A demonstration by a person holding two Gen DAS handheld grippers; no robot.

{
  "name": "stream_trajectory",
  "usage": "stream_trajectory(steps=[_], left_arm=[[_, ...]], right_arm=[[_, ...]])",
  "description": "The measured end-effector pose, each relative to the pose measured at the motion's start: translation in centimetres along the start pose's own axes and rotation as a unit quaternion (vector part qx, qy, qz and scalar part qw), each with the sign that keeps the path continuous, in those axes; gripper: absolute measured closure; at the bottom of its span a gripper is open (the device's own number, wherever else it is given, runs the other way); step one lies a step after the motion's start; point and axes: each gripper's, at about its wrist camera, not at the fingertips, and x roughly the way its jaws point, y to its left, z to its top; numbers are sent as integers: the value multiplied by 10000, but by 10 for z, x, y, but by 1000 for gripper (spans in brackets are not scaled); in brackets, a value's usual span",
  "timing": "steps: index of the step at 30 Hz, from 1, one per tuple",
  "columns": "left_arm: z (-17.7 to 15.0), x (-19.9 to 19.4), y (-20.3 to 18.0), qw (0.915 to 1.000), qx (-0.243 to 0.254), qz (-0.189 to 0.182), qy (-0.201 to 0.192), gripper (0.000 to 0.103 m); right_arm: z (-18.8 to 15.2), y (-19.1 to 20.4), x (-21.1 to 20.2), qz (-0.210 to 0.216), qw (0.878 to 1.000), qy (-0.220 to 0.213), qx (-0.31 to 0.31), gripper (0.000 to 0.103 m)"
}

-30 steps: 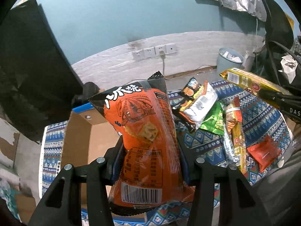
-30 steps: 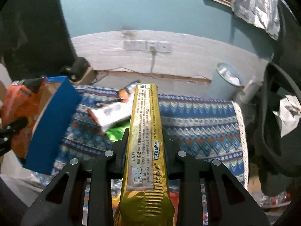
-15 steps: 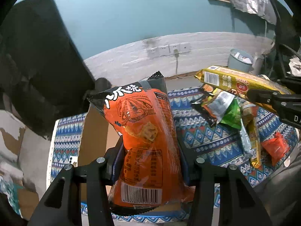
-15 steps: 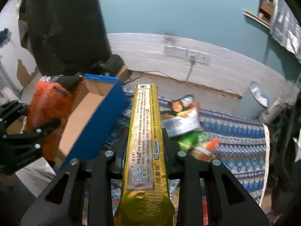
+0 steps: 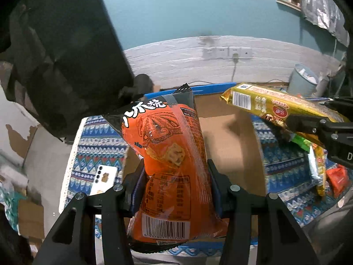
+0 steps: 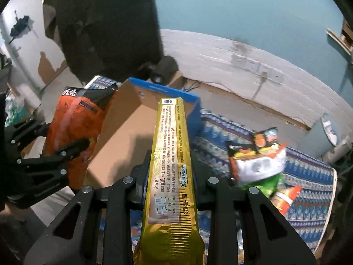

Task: Organize snacks
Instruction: 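Lift the orange bag and gold bar and carry both toward the cardboard box, then release the orange bag from the left tool while the right tool drops the gold bar into the box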

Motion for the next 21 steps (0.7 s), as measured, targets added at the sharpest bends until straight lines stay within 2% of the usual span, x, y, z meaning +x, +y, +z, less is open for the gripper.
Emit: stream_trajectory(steps=[3,10,15,18,20,21], left_arm=[[-6,11,9,9997,-22,208,87,51],[-15,27,26,9991,-226,145,329,51],[-16,34,24,9987,-142,159,454,50],[-17,40,20,9981,-23,298,542,50],[-17,42,19,9977,56,395,542,42],[-16,41,18,9975,99,453,526,40]], right_arm=[[5,10,14,62,9999,101,-53,76],[12,28,39,130,9993,311,-164,76],[13,32,53,191,9986,472,-156,75],[13,34,56,223,9983,515,-170,71],[14,35,55,207,9983,501,-222,70],[14,36,52,234,9983,471,-233,65]])
